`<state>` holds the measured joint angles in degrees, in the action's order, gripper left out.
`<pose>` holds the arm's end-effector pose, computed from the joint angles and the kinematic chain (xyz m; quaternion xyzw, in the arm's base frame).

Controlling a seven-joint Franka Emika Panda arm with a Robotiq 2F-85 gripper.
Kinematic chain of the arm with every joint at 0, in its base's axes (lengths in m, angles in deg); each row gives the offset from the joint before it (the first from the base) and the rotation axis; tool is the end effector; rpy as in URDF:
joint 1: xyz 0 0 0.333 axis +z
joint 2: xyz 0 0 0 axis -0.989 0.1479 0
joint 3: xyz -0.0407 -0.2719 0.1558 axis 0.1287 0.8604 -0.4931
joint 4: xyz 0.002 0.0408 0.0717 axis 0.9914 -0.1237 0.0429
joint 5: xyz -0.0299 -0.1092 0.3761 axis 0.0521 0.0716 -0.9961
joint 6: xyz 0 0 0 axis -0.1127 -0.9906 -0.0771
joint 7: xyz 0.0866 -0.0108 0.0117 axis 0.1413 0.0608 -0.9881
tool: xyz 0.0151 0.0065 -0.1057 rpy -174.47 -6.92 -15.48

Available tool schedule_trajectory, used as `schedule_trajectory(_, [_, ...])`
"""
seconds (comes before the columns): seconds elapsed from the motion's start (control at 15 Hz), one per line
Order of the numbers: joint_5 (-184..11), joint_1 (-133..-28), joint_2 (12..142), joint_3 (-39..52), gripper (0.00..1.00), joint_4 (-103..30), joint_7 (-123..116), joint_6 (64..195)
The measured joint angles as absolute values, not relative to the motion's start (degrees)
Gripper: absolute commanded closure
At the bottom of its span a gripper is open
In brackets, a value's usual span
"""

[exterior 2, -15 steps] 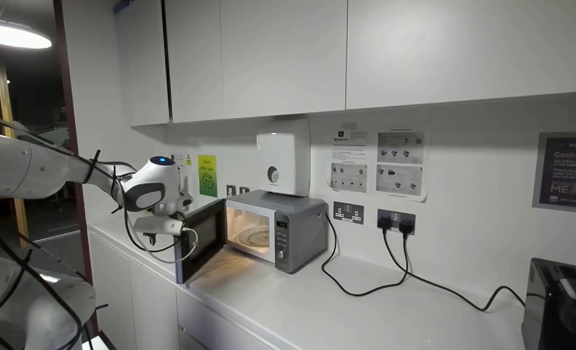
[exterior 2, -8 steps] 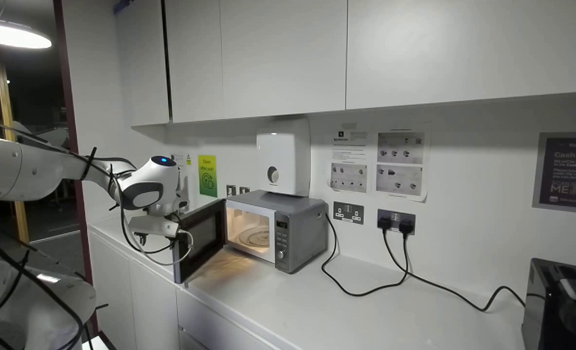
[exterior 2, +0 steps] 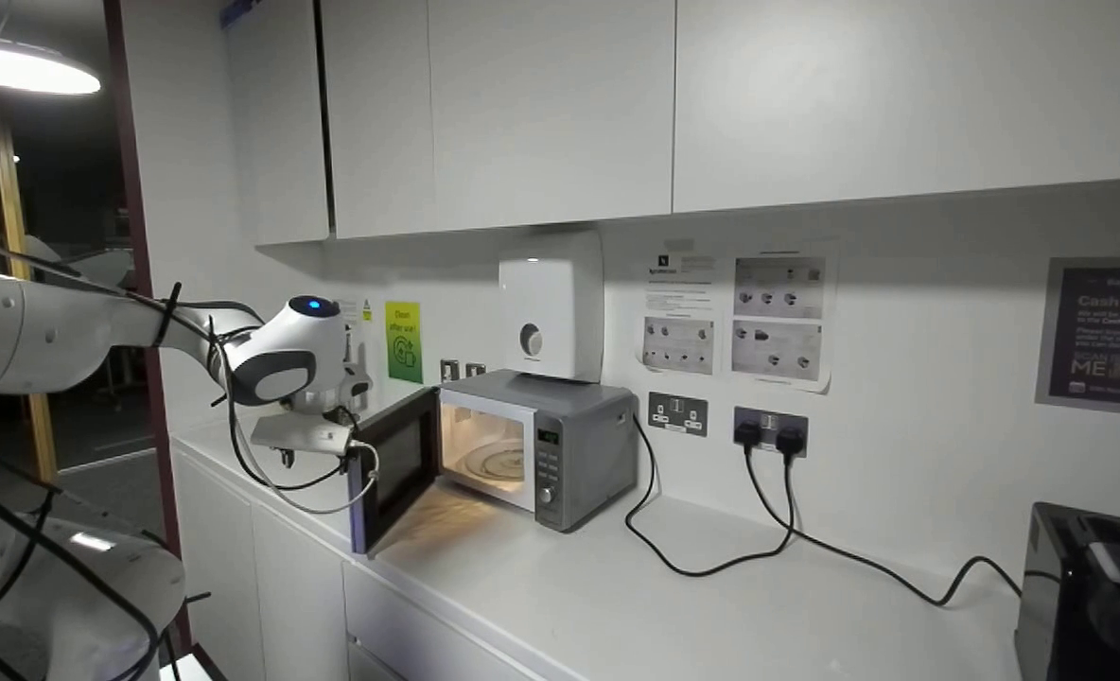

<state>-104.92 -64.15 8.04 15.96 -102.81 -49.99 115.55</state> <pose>0.3040 0.0354 0.4778 -0.9028 -0.3580 -0.1663 0.1710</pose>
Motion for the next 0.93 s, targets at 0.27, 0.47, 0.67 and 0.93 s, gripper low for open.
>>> schedule_trajectory(0.27, [-106.3,-66.1,7.4,17.2,0.0,-102.8,-50.0,123.6])
schedule_trajectory(0.47, [-106.4,-66.2,6.6,19.5,0.0,-102.8,-50.3,125.9])
schedule_trajectory(0.67, [-106.7,-65.8,6.2,21.7,0.0,-102.8,-52.1,125.9])
schedule_trajectory(0.93, [-107.8,-64.8,6.2,23.5,0.0,-102.9,-55.1,125.9])
